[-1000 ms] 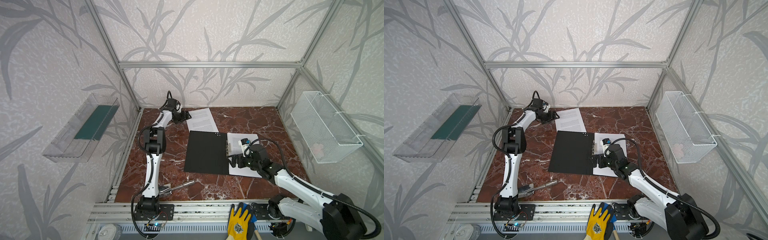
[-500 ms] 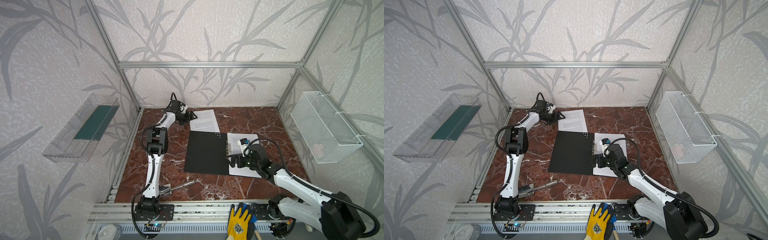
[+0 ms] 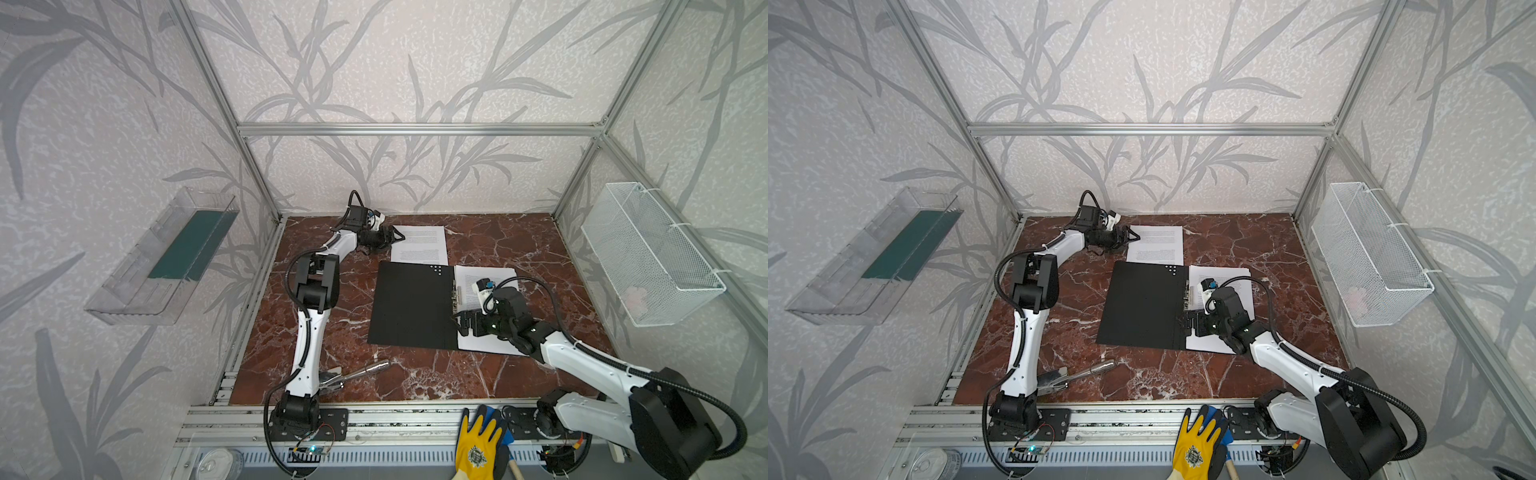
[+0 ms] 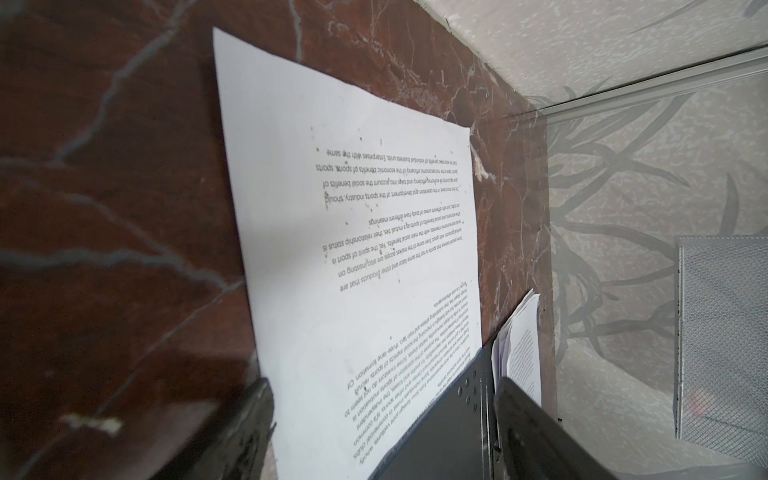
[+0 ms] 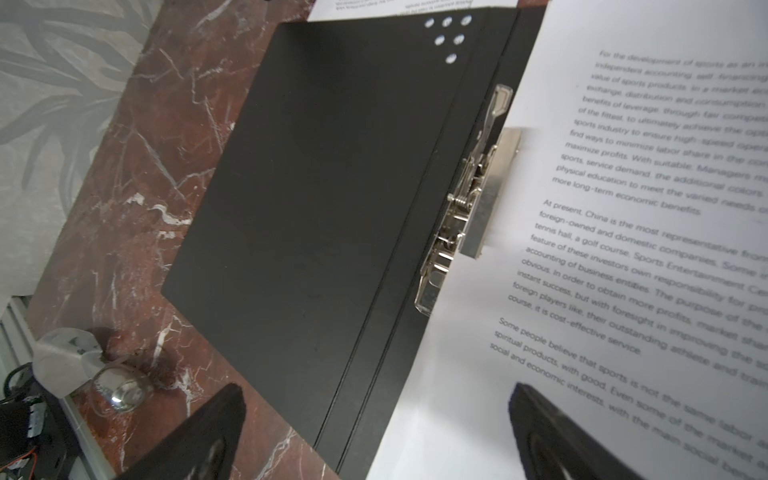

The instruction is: Put the files into the folder

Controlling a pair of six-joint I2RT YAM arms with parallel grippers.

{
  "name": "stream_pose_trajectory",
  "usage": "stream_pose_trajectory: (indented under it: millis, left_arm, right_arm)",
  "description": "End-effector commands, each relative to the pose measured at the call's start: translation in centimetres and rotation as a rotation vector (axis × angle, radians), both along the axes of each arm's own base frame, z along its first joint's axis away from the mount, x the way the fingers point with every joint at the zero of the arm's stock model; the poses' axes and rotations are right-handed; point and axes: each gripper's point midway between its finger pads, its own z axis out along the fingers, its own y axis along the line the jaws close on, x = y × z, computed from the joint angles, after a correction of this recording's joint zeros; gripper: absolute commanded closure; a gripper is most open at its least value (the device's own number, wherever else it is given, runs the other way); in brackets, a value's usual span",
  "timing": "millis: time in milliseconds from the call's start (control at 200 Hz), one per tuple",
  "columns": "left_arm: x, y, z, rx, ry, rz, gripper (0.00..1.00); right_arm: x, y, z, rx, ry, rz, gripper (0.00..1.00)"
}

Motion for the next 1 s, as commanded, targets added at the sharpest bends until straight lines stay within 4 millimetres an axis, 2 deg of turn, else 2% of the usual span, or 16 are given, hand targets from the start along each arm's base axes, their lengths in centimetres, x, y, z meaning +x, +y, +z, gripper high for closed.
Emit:
stream_pose_trajectory:
  millis: [0, 140, 195, 240, 335, 360, 480, 545, 675, 770, 995]
  left_arm:
    - [-0.8, 0.6, 1.1, 0.078, 0.001, -0.007, 0.16]
    - [-1.1, 0.9, 1.2, 0.115, -0.003, -0.026, 0.17]
    - [-1.2, 0.8, 0.9, 0.123, 0.005, -0.035, 0.17]
    - [-1.2, 0.9, 0.8, 0.132, 0.010, -0.035, 0.17]
    - [-1.4, 1.0, 0.5, 0.146, 0.009, -0.037, 0.19]
    - [-1.5, 1.0, 0.4, 0.149, 0.008, -0.038, 0.19]
    - [-1.6, 1.3, 0.4, 0.165, -0.006, -0.036, 0.19]
    - [-1.3, 1.4, 0.6, 0.154, -0.016, -0.024, 0.19]
    - [-0.1, 2.0, 0.7, 0.153, -0.023, 0.036, 0.18]
    - [0.9, 2.7, -0.2, 0.148, 0.021, 0.097, 0.18]
    - [1.6, 2.7, -1.5, 0.146, 0.064, 0.103, 0.18]
  right_arm:
    - [2.2, 0.0, 1.2, -0.035, -0.017, -0.056, 0.04]
    - [6.2, 0.3, 3.2, -0.081, -0.047, -0.133, 0.24]
    - [8.5, 1.0, 3.9, -0.114, -0.051, -0.132, 0.32]
    - [10.5, 1.5, 4.1, -0.149, -0.042, -0.129, 0.42]
    - [14.7, 2.3, 4.2, -0.181, -0.053, -0.142, 0.54]
    - [15.7, 2.7, 3.1, -0.194, -0.029, -0.135, 0.59]
    - [20.1, 4.2, 1.9, -0.243, -0.006, -0.112, 0.72]
    - [21.8, 5.0, 0.6, -0.263, 0.012, -0.093, 0.74]
    - [23.9, 6.2, -2.0, -0.298, 0.098, -0.056, 0.80]
    - [24.9, 6.1, -3.2, -0.319, 0.147, -0.052, 0.82]
    - [25.8, 6.1, -5.4, -0.327, 0.220, -0.031, 0.83]
